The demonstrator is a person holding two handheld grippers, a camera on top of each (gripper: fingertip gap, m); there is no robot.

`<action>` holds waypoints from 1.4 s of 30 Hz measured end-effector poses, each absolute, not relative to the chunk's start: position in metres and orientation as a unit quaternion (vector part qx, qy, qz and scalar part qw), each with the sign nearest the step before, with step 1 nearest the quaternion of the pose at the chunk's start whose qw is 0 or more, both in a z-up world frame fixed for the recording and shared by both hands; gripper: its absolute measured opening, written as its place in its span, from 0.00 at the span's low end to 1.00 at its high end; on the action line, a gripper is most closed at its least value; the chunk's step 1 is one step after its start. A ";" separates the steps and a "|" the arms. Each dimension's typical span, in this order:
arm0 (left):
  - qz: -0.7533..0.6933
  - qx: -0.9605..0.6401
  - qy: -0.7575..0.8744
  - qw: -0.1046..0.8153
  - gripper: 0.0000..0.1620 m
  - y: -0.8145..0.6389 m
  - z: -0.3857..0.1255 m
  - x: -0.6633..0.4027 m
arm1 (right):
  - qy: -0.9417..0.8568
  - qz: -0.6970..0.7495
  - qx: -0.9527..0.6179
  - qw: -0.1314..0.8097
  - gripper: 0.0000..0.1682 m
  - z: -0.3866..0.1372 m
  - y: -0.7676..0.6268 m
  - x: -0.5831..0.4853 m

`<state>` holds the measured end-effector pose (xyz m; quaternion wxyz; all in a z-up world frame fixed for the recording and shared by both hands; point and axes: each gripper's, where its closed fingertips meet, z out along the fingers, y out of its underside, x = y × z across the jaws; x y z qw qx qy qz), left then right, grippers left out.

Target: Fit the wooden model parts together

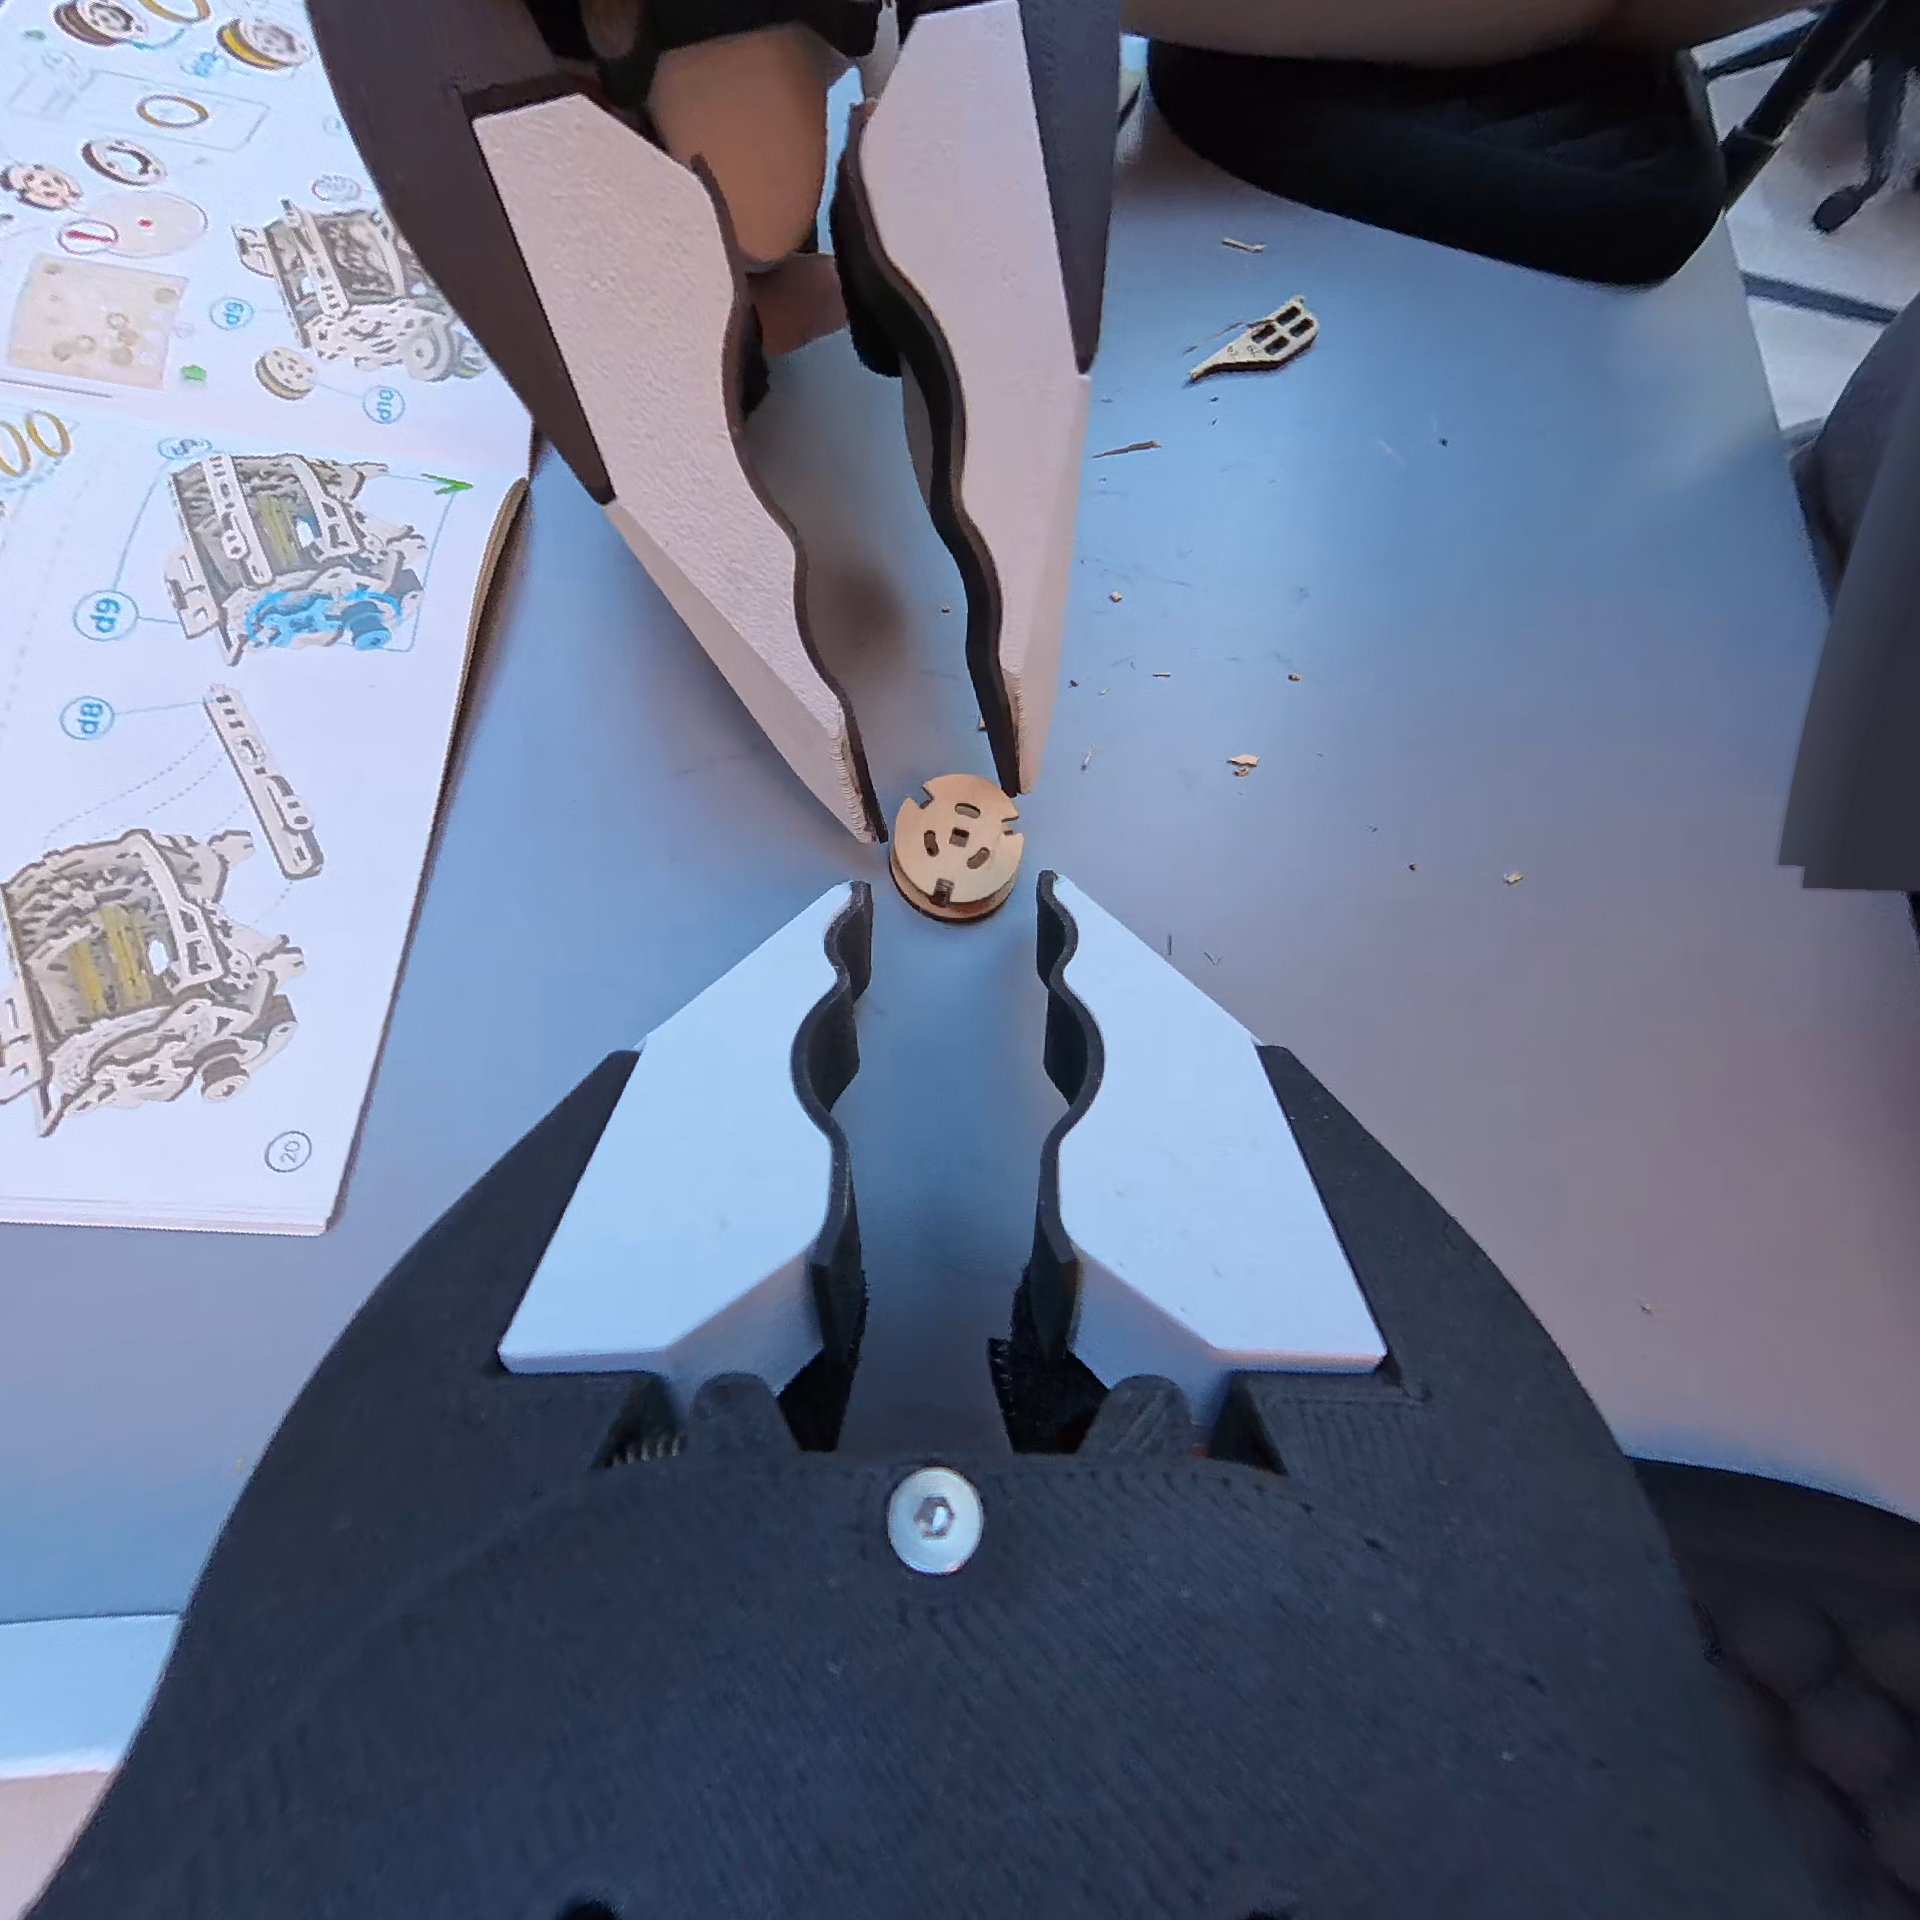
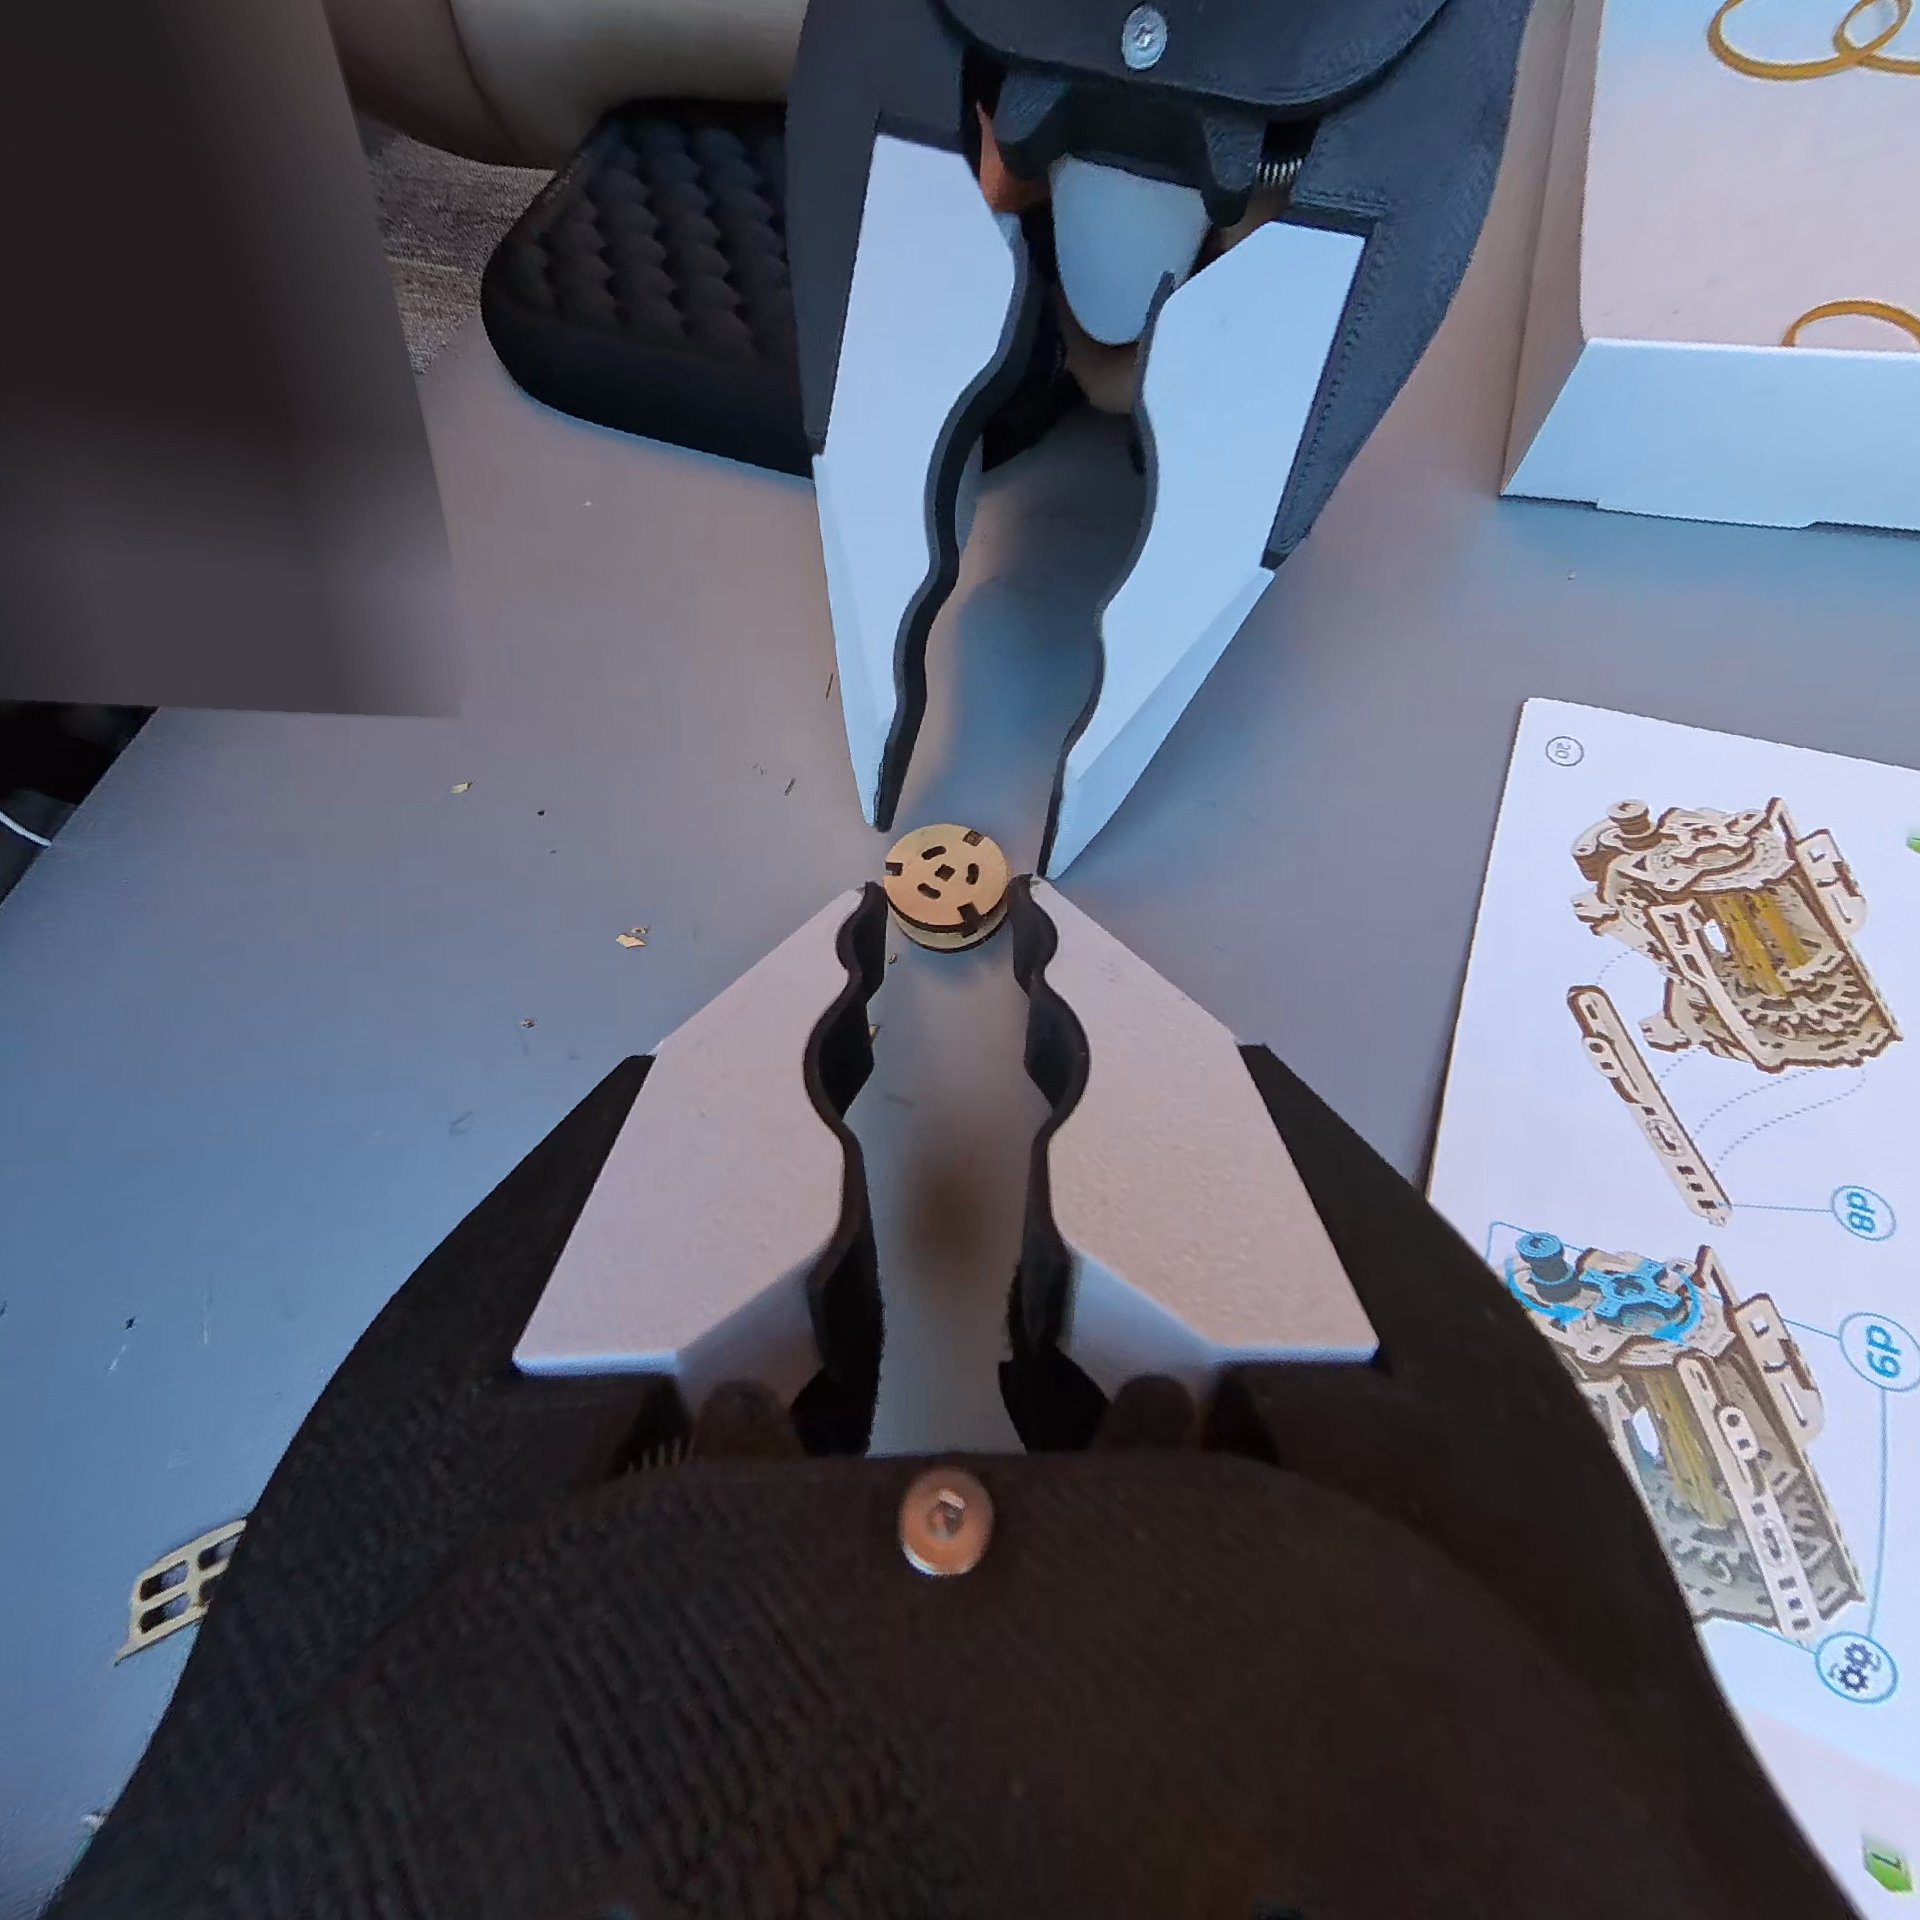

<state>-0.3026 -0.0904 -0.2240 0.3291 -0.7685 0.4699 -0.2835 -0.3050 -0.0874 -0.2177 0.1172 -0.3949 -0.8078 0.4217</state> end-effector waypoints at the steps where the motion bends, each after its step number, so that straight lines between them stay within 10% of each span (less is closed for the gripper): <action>1: -0.275 -0.766 0.475 0.333 0.18 -0.090 -0.225 -0.302 | -0.808 0.421 -0.394 0.117 0.13 -0.218 -0.087 -0.305; 42: -0.269 -0.767 0.474 0.338 0.19 -0.090 -0.225 -0.304 | -0.805 0.387 -0.421 0.159 0.12 -0.222 -0.088 -0.305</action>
